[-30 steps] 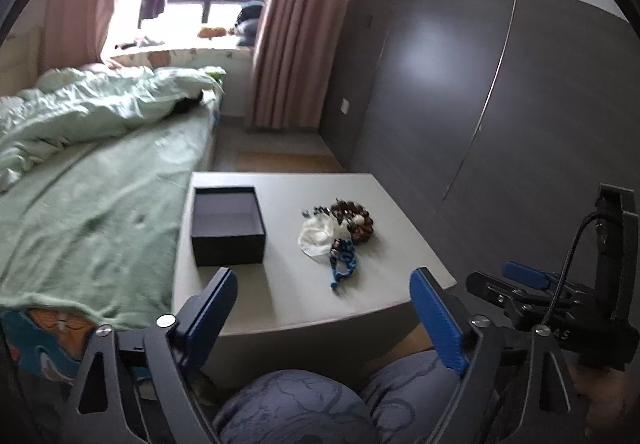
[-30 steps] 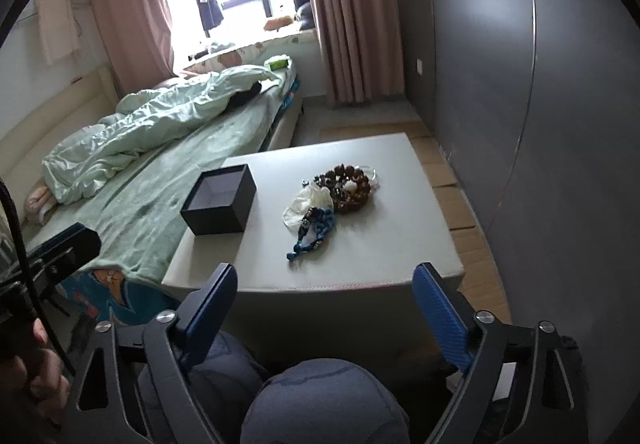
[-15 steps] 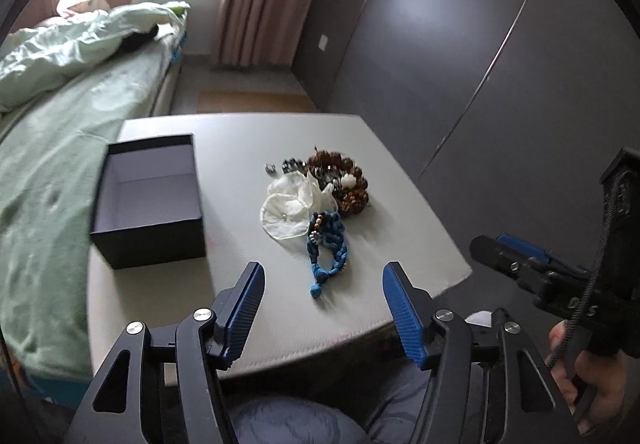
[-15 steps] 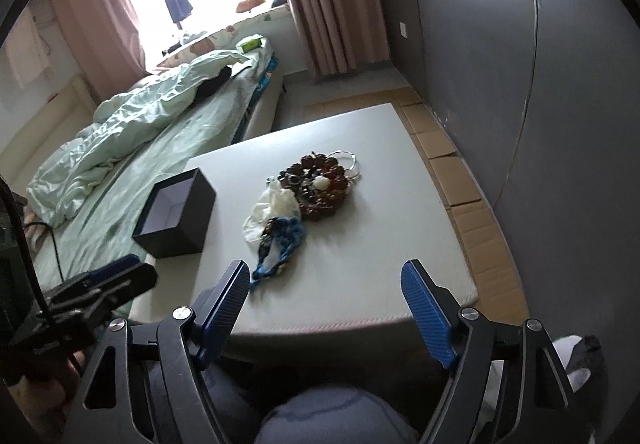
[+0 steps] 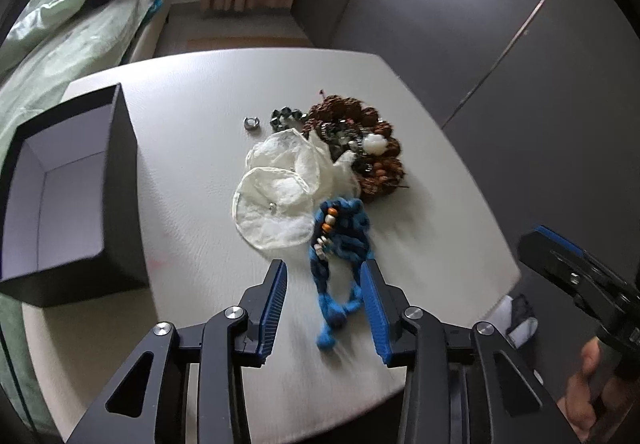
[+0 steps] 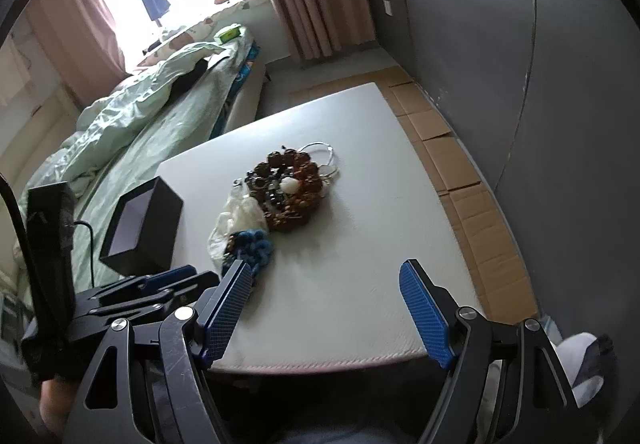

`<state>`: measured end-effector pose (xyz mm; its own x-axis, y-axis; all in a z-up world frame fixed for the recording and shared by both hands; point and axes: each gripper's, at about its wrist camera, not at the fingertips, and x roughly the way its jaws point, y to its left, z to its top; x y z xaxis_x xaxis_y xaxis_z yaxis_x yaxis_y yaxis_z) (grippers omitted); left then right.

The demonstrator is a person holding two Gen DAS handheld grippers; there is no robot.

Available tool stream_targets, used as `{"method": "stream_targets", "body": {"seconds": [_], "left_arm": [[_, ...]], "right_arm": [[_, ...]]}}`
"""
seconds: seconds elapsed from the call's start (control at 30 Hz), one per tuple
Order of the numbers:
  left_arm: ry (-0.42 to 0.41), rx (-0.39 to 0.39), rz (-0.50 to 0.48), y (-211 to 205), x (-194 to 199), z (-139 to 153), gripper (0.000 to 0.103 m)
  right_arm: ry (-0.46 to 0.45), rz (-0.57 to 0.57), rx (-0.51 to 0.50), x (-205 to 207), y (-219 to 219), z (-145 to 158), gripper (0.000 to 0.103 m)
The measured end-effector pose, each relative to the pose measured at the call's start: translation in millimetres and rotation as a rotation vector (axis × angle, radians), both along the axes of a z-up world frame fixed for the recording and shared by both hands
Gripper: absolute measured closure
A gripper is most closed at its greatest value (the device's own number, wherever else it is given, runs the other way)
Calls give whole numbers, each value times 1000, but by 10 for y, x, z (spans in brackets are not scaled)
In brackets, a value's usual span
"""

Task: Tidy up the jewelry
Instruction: 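Grasp the blue beaded strand with the left tool while the right tool grasps the brown bead bracelet, then lift both items and open both tools over the black box, dropping them in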

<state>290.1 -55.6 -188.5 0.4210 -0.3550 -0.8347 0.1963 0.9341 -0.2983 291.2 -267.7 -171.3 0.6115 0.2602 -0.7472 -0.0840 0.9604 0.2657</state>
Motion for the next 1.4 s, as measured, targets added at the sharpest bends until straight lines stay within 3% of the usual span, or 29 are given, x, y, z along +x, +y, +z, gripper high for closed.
{"method": "stream_targets", "body": {"seconds": [0.17, 0.2, 0.23, 0.27, 0.33, 0.4, 0.67, 0.93, 1.2, 1.4], "left_arm": [[51, 21, 11, -80, 195, -126, 65], [45, 38, 18, -93, 209, -130, 75], [40, 62, 32, -97, 216, -140, 91], [52, 46, 35, -83, 225, -151, 94], [46, 11, 35, -46, 212, -114, 94], [-16, -19, 47, 15, 154, 34, 94], [-197, -9, 73, 181, -95, 470, 94], [-282, -20, 112, 403, -121, 728, 94], [-322, -18, 143, 635, -211, 889, 94], [-332, -10, 184, 864, -224, 917, 94]], "right_arm": [[13, -20, 25, 116, -66, -69, 26], [13, -21, 30, 139, -65, -77, 26], [11, -20, 33, 168, -58, -82, 27], [8, -17, 38, 193, -39, -88, 28], [11, -8, 58, 264, -19, -114, 34], [13, -7, 84, 336, -12, -148, 37], [18, -2, 187, 659, 90, -380, 51], [48, 3, 250, 965, 88, -529, 68], [107, 14, 311, 1249, 65, -656, 70], [137, 64, 277, 1304, 223, -657, 70]]}}
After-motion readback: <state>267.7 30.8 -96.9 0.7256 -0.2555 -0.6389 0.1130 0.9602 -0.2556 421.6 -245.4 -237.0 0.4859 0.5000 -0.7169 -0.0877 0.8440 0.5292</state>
